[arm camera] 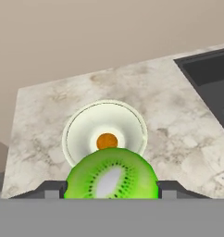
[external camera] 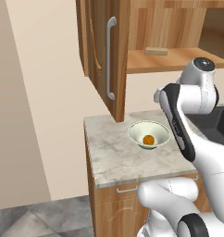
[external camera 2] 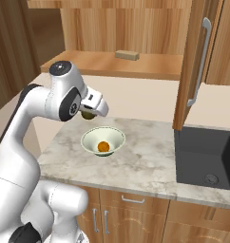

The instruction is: Open the cabinet. Pick the orange and kiwi from the cabinet and place them into the bowl. Then close the cabinet.

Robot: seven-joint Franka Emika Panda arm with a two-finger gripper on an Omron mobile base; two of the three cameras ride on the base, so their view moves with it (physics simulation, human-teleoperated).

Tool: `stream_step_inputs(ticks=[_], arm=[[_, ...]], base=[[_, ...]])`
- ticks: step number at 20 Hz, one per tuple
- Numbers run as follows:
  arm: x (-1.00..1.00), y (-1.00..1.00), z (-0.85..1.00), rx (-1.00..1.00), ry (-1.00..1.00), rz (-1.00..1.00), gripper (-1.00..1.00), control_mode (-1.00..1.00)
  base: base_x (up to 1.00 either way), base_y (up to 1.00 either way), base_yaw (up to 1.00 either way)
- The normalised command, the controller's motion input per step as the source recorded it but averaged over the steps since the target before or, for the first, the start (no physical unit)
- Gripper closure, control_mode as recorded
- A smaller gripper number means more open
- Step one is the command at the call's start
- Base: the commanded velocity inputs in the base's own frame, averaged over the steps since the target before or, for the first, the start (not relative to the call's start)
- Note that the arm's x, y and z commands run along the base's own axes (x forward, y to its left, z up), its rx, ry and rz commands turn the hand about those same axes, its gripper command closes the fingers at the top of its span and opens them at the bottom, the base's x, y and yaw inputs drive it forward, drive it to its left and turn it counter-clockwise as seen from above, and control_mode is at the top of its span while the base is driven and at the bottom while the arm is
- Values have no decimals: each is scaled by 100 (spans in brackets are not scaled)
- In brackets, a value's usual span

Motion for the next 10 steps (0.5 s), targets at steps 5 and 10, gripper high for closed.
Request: stream_step_inputs(ticks=[5,10], arm=[[6,2,-30,0,4,0,100,-100],[10,9,-31,0,3,0,100,-100]], base=[[0,0,0],[0,0,0]])
